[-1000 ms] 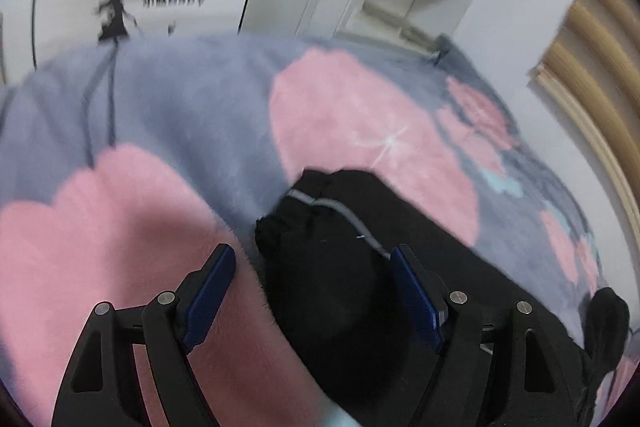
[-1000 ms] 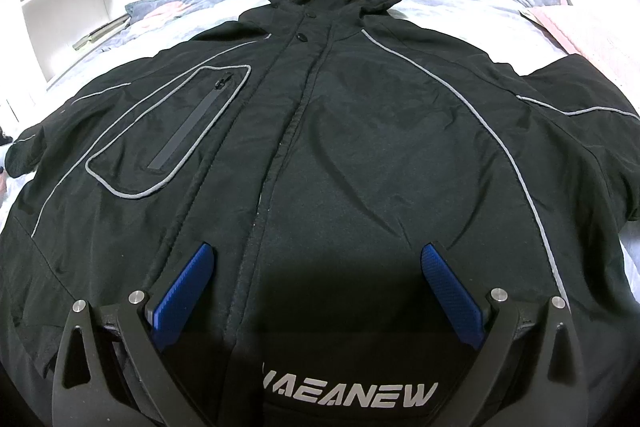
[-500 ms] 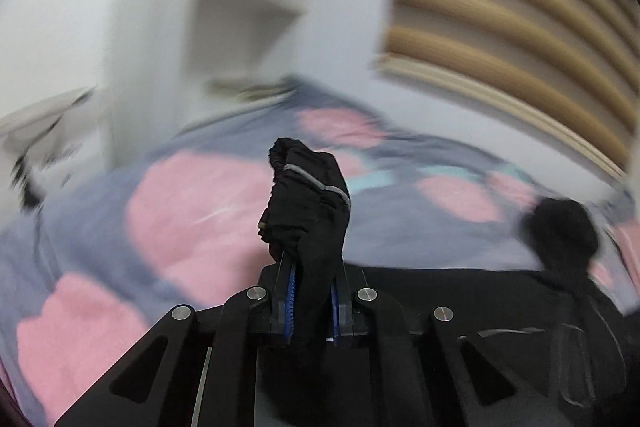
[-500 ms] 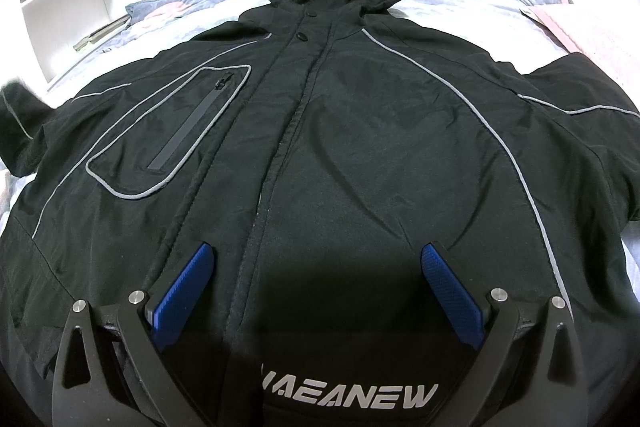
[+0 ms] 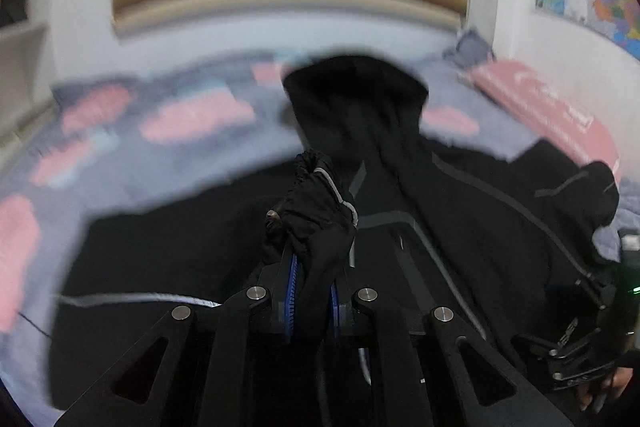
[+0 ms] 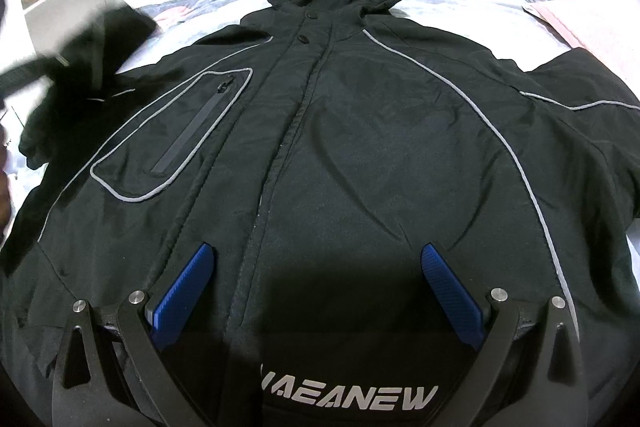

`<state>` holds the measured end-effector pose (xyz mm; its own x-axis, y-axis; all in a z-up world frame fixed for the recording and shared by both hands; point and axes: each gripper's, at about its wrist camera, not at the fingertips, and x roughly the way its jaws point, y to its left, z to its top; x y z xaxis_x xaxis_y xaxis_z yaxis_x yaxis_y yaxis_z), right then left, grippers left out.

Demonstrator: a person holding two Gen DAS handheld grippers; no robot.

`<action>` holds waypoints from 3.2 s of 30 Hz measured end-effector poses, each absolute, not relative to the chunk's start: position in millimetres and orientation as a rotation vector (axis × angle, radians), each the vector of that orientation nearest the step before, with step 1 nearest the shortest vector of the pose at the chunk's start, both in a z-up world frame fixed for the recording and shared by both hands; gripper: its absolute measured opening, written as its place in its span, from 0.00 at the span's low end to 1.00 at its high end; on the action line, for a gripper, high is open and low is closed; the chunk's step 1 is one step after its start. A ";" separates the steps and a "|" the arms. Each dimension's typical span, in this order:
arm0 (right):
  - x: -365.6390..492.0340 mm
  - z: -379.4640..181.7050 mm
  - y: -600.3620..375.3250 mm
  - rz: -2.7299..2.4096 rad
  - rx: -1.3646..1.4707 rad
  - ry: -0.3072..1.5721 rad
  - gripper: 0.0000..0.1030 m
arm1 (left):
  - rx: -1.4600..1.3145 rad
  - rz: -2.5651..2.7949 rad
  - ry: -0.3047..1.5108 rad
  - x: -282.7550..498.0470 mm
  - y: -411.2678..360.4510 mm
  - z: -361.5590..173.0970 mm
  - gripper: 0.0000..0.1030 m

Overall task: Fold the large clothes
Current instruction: 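Lift the sleeve with the left gripper and fold it across the jacket body, then grasp the other sleeve cuff with the right gripper and lift it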

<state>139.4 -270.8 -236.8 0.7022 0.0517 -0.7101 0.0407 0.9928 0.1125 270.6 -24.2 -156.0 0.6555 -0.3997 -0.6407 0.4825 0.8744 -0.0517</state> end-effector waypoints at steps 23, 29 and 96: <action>190.7 -133.6 -161.2 0.253 0.125 0.814 1.00 | -0.045 -0.540 0.706 222.1 88.2 -100.0 0.59; 253.6 -163.8 -138.3 0.197 0.258 0.924 0.89 | 0.029 -0.392 0.652 193.8 143.8 -94.4 0.59; 171.8 -202.0 -384.5 -0.143 0.204 0.845 0.58 | 0.138 -0.444 0.854 272.7 -49.2 -207.0 0.66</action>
